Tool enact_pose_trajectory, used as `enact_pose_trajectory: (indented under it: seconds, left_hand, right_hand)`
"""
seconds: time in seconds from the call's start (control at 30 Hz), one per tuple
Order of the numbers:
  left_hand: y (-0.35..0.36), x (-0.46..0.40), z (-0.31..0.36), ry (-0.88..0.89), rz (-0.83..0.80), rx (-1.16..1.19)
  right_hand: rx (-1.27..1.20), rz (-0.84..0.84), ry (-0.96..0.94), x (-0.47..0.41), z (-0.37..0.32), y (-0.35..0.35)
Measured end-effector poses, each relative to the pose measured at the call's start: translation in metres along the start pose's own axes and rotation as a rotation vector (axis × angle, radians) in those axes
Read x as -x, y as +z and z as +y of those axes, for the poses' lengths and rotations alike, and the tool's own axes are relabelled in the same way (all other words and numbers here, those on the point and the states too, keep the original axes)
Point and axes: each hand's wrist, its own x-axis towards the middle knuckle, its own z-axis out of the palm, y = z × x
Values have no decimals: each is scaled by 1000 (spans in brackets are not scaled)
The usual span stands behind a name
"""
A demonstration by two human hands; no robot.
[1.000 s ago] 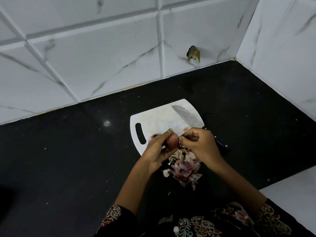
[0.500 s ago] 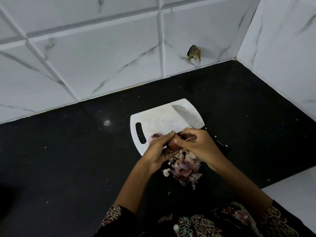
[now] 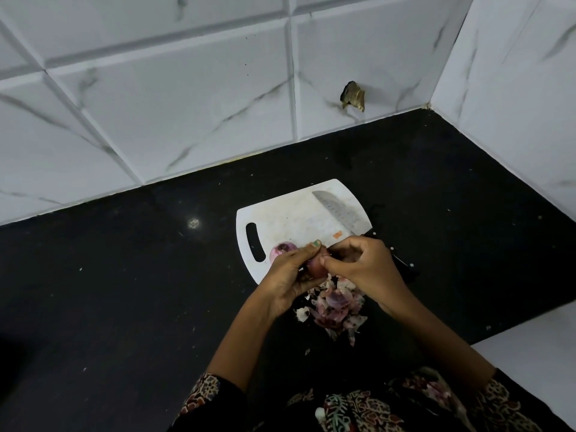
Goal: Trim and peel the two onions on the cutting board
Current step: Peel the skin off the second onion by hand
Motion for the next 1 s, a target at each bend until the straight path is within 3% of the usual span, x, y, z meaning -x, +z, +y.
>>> enact_pose_trajectory:
  seconds: [0.33, 0.47, 0.67, 0.87, 1.0]
  left_hand:
    - [-1, 0, -10, -67, 7, 63]
    - [-5, 2, -17, -78, 55, 174]
    - [-13, 8, -23, -81, 168, 231]
    - [-24, 8, -35, -86, 246, 251]
    - [-25, 15, -42, -98, 280, 266]
  right_hand:
    - [-48, 8, 71, -5, 19, -1]
    - [266, -27, -89, -29, 31, 3]
    - [826, -322, -180, -74, 76, 17]
    - [750, -449, -456, -26, 85, 22]
    - [593, -242, -516, -4, 91, 6]
